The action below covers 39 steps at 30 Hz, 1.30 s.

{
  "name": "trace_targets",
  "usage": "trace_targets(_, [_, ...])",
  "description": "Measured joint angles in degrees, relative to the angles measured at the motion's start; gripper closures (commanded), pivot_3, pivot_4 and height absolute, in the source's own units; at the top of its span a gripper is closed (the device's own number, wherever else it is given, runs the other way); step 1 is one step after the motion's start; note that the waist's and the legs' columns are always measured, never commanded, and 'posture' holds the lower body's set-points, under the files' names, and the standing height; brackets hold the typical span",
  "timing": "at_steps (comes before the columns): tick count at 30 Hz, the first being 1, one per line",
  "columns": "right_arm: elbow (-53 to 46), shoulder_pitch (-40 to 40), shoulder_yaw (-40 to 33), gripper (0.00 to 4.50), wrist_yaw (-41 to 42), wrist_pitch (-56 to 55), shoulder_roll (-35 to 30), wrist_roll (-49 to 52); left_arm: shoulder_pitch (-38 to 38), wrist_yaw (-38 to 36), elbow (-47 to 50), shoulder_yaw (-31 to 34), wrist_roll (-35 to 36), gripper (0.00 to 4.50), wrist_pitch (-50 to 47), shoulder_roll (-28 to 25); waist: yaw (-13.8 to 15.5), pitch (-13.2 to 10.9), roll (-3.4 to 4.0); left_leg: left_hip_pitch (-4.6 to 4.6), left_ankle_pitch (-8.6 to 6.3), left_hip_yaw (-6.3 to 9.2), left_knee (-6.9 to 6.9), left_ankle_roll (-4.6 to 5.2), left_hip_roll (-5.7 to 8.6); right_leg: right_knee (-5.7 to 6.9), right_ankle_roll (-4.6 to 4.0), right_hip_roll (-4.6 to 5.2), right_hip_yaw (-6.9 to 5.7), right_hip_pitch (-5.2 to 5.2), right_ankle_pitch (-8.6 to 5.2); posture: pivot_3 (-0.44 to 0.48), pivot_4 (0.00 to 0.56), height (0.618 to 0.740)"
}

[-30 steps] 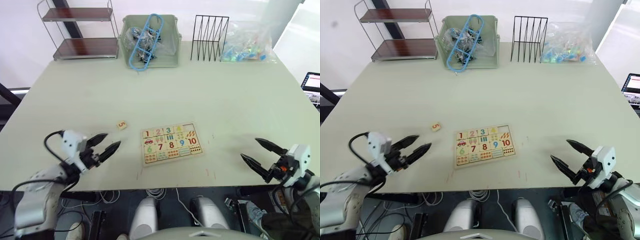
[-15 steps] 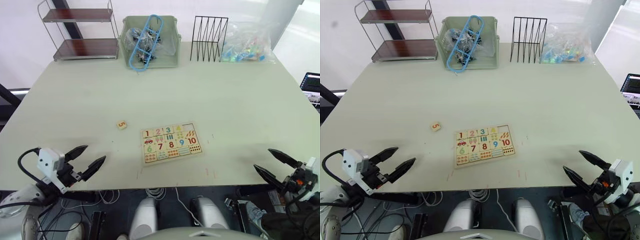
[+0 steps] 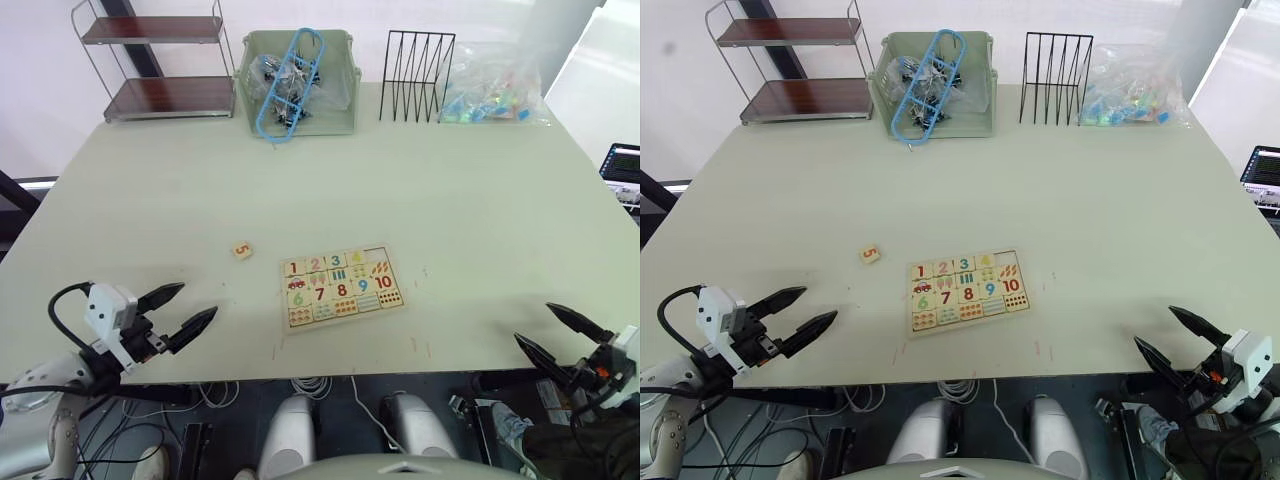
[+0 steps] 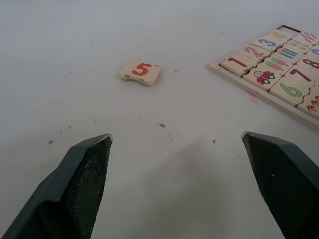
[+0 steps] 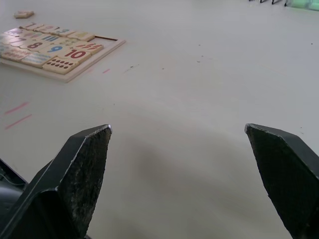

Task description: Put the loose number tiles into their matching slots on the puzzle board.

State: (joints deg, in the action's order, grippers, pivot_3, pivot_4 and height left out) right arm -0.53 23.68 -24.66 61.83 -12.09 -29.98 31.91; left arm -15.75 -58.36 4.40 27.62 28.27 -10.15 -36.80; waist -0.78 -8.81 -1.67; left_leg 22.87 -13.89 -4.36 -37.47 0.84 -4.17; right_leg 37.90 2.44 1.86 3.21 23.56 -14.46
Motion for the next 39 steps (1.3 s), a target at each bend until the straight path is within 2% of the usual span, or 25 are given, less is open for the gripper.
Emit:
trace_targets(28, [3.98, -0.86, 0.03, 0.0, 1.31, -5.9, 1.07, -0.09, 2.16, -1.65, -2.82, -1.2, -0.03, 0.07, 1.73, -0.36, 0.0, 0.0, 0.01, 0.0, 0.0, 0.0, 0.02, 0.0, 0.0, 0.0, -0.03, 0.02, 0.0, 0.01, 0.02, 0.0, 0.15, 0.74])
trace_targets(37, [3.8, -1.23, 0.24, 0.0, 2.31, -5.46, 1.33, 0.85, 7.04, -1.79, -5.67, -2.86, -0.37, 0.07, 2.31, -1.77, 0.08, -0.01, 0.02, 0.0, 0.0, 0.0, 0.02, 0.0, 0.0, 0.0, -0.04, 0.0, -0.01, 0.0, 0.03, 0.0, 0.15, 0.74])
trace_targets(39, [2.29, -0.92, 0.43, 0.0, 3.0, -4.36, 1.64, 2.61, 10.9, -2.38, -8.57, -4.48, -1.46, 0.07, 3.0, -2.48, 0.08, -0.01, 0.02, 0.0, 0.0, 0.01, 0.02, 0.0, 0.01, 0.01, -0.06, -0.03, -0.01, 0.0, 0.04, 0.0, 0.15, 0.74])
